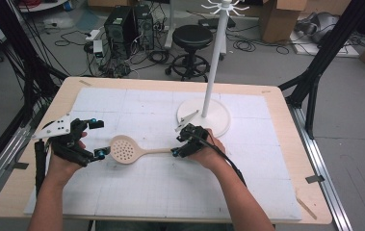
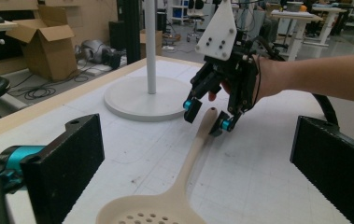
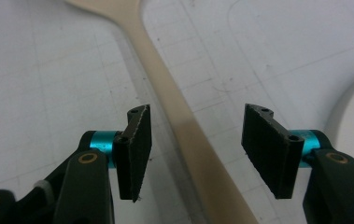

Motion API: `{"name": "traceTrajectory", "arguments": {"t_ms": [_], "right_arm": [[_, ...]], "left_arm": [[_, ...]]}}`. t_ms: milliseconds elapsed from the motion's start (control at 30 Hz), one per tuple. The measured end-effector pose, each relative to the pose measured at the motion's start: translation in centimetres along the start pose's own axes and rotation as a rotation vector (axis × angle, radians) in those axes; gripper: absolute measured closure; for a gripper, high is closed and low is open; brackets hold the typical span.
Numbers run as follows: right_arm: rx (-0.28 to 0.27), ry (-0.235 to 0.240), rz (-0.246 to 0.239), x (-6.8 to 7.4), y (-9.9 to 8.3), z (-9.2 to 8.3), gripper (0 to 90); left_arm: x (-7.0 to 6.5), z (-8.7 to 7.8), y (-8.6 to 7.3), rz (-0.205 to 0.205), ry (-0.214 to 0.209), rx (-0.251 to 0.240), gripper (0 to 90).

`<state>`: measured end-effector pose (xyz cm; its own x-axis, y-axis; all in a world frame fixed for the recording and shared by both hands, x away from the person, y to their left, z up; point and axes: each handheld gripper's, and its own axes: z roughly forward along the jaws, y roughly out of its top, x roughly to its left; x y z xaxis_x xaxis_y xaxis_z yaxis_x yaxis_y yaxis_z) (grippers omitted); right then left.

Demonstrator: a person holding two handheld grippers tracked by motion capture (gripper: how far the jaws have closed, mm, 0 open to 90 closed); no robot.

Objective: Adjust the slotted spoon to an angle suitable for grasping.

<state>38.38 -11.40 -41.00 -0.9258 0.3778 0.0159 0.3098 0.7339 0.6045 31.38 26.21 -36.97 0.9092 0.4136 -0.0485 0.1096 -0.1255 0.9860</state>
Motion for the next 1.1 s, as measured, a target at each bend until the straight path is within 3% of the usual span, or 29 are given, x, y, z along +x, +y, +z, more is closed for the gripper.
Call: {"name": "traceTrajectory", "arguments": {"t_ms": [100,233,467,700,833,933,1100], "right_arm": [[0.034,0.009,-0.017,0.0,0.2,0.9,45.8],[0.085,0.012,0.003,-0.2,0.2,1.8,53.5],[0.100,0.012,-0.018,0.0,0.2,2.0,60.8],[0.114,0.063,-0.059,0.4,0.1,1.7,67.5],[0.130,0.083,-0.059,1.1,0.1,1.6,71.8],[0.133,0.096,-0.040,1.7,-0.1,1.5,73.7],[0.097,0.112,0.059,2.0,-1.4,0.8,74.0]], "left_arm": [[0.0,-0.1,0.0,0.002,0.001,-0.007,3.4],[0.1,-0.1,0.0,-0.001,0.002,-0.007,3.4],[0.0,0.1,0.0,0.003,-0.002,0.000,3.4],[0.0,-0.1,0.1,0.003,0.002,-0.009,3.4],[-0.1,-0.2,0.2,0.006,0.002,-0.011,3.4],[-0.1,-0.2,0.2,0.006,0.004,-0.014,3.4],[0.0,-0.4,0.3,0.006,0.005,-0.016,3.4]]}}
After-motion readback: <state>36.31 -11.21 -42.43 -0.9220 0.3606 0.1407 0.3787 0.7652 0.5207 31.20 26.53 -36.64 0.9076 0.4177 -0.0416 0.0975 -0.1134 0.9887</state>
